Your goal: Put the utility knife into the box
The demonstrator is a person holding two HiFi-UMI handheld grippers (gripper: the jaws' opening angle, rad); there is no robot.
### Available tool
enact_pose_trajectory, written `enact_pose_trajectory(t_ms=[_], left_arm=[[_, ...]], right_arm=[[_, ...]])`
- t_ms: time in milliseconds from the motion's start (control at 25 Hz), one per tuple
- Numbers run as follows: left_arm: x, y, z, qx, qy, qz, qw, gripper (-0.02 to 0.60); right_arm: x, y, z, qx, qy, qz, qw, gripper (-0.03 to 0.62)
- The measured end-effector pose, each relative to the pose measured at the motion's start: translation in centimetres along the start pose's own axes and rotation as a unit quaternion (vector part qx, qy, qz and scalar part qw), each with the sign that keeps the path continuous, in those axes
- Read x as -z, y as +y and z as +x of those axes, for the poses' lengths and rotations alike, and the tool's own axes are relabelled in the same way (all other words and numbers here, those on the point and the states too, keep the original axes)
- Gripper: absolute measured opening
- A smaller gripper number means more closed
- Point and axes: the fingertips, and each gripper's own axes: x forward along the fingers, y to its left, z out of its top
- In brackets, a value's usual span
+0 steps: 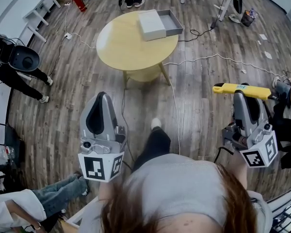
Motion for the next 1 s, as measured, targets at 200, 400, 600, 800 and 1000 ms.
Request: enact_pose_trajectory(t_ms=[200, 400, 600, 800, 1000], left_arm=[[1.9, 3.2, 5.9, 0.015, 0.003, 0.023, 0.9996, -0.006], [3.5, 6.3, 11.3, 0.036, 0.001, 0.025, 0.9990, -0.006], [5.3, 8.5, 14.9, 0.051, -0.001, 0.019, 0.9985, -0.006], [7.3, 9.3, 17.9, 0.062, 0.013, 0.008, 0.9979, -0.006], [9.0, 9.5, 20.9, 0.067, 0.014, 0.009, 0.9976, -0.006]], right_arm=[[1.1, -2.1, 6.1, -0.006, -0.003, 0.001, 1.000, 0.120], [2.1, -4.1, 11.4, 0.000, -0.012, 0.002, 1.000, 0.120], [3.4, -5.7, 14.9, 0.010, -0.013, -0.006, 1.000, 0.120], [4.4, -8.0, 16.9, 0.029, -0.003, 0.002, 1.000, 0.120], [4.8, -10.7, 19.2, 0.023, -0.003, -0.001, 1.000, 0.120]])
